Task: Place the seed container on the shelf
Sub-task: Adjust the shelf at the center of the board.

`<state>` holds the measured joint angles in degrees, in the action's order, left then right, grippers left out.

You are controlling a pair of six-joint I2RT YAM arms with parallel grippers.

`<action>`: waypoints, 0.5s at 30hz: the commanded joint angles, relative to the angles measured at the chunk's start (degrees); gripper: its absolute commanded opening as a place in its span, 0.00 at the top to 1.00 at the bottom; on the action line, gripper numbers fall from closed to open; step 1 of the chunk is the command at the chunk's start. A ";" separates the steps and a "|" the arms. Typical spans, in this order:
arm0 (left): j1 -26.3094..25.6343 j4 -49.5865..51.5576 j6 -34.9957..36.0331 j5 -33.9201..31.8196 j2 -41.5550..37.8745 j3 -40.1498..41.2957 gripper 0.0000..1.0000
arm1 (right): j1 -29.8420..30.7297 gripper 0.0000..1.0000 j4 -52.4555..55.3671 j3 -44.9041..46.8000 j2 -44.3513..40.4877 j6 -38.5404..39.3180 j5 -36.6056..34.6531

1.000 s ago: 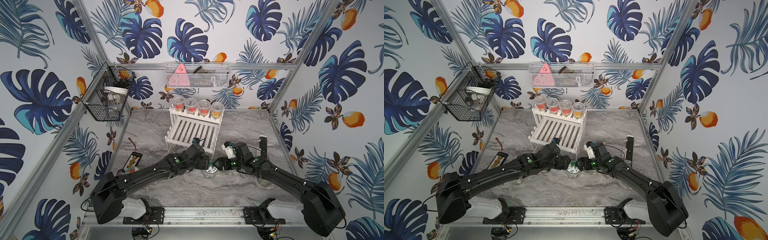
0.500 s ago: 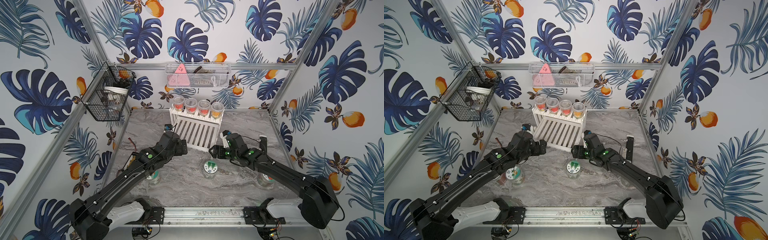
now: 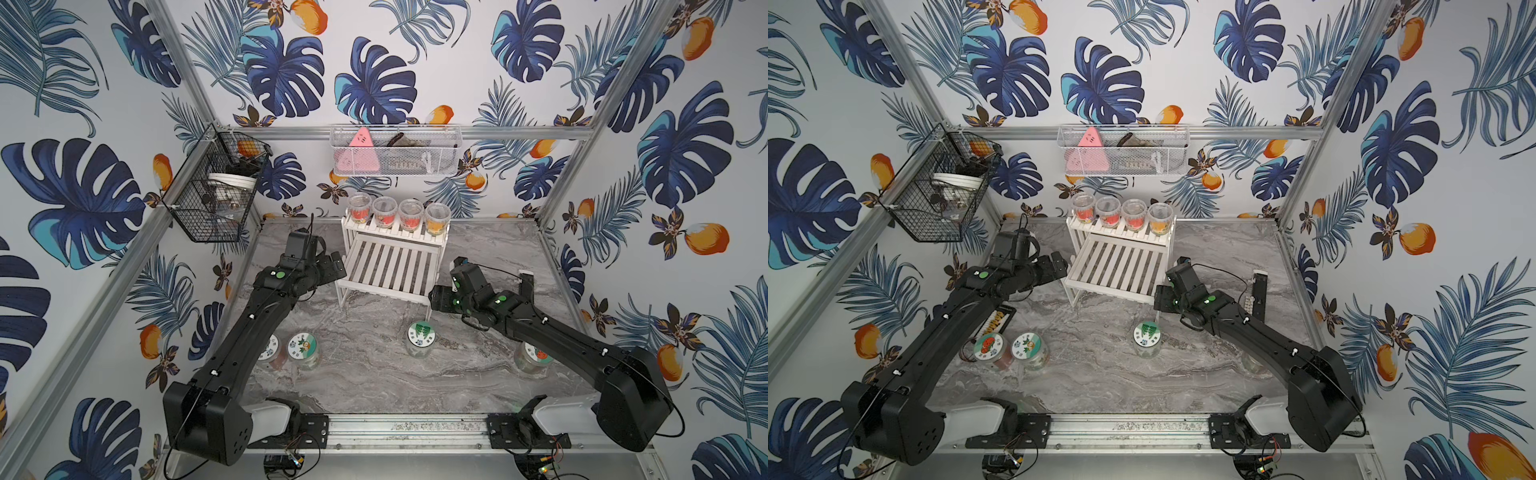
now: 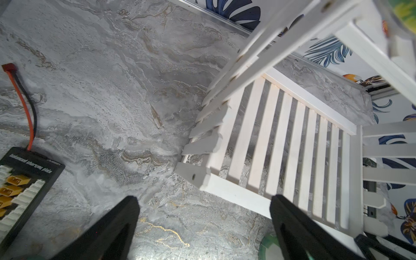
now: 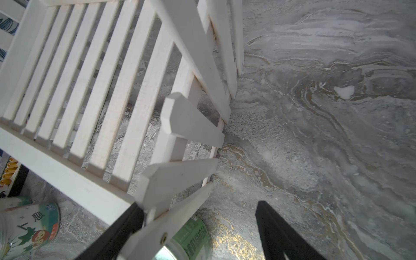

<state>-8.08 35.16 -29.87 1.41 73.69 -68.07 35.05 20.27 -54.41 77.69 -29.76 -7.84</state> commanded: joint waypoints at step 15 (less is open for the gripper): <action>1.05 -8.21 2.46 20.13 2.07 2.57 0.06 | -13.49 0.19 3.46 3.08 -4.68 8.24 9.33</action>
<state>-7.09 29.74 -28.34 17.37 75.64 -65.93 23.09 21.91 -51.64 73.36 -23.64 -1.54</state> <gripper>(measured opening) 0.940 0.813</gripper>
